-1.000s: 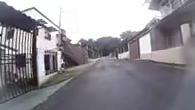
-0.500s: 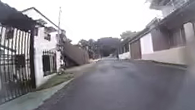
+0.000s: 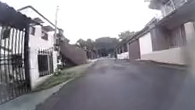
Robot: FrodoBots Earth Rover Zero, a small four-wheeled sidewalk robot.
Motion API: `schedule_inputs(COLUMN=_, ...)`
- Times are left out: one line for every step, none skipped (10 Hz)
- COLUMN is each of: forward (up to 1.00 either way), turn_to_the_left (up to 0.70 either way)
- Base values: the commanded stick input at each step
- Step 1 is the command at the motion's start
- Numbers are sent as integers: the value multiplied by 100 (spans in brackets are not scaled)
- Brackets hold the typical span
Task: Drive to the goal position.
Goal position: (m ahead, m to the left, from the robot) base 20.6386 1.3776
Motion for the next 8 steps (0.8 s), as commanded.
schedule_inputs(forward=50, turn_to_the_left=-50)
schedule_inputs(forward=50, turn_to_the_left=-50)
schedule_inputs(forward=50, turn_to_the_left=-50)
schedule_inputs(forward=50, turn_to_the_left=-50)
schedule_inputs(forward=50, turn_to_the_left=-5)
schedule_inputs(forward=50, turn_to_the_left=0)
schedule_inputs(forward=50, turn_to_the_left=0)
schedule_inputs(forward=50, turn_to_the_left=0)
